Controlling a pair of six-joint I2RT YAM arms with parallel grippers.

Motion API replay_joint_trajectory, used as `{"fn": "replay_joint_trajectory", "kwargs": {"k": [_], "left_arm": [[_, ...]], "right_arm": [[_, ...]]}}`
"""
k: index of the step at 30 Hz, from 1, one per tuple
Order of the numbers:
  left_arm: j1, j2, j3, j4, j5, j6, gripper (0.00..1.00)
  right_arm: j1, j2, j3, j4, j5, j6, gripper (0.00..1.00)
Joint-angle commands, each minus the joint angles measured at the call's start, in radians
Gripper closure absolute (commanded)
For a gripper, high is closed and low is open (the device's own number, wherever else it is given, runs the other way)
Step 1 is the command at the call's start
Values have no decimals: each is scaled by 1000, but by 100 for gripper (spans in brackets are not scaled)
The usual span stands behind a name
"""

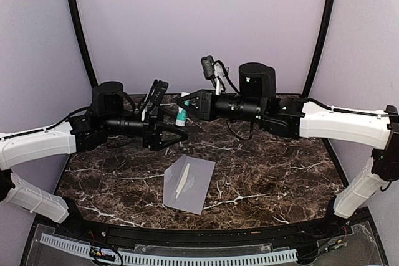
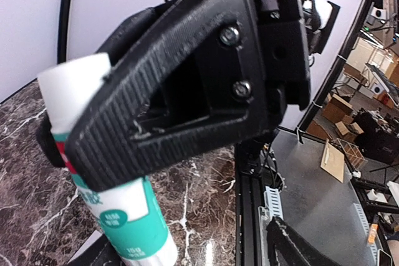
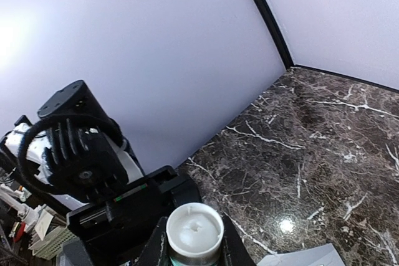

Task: Place the letter into the envelope and seal it
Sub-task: Unscrew the solid glue.

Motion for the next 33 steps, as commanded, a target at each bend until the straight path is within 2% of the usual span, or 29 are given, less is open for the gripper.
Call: {"fn": "replay_joint_trajectory", "kwargs": {"k": [1, 8, 19, 29, 33], "left_arm": [[-6, 6, 27, 55, 183, -38, 31], [10, 9, 16, 121, 252, -91, 49], [61, 22, -25, 300, 342, -238, 62], [66, 41, -31, 338, 357, -272, 81], [66, 45, -31, 334, 350, -270, 90]], "right_arm": [[-30, -45, -17, 153, -196, 17, 100], [-36, -52, -27, 188, -292, 11, 100], [-37, -53, -33, 193, -327, 1, 100], [-37, -53, -33, 194, -337, -1, 100], [-36, -59, -42, 191, -284, -4, 100]]}}
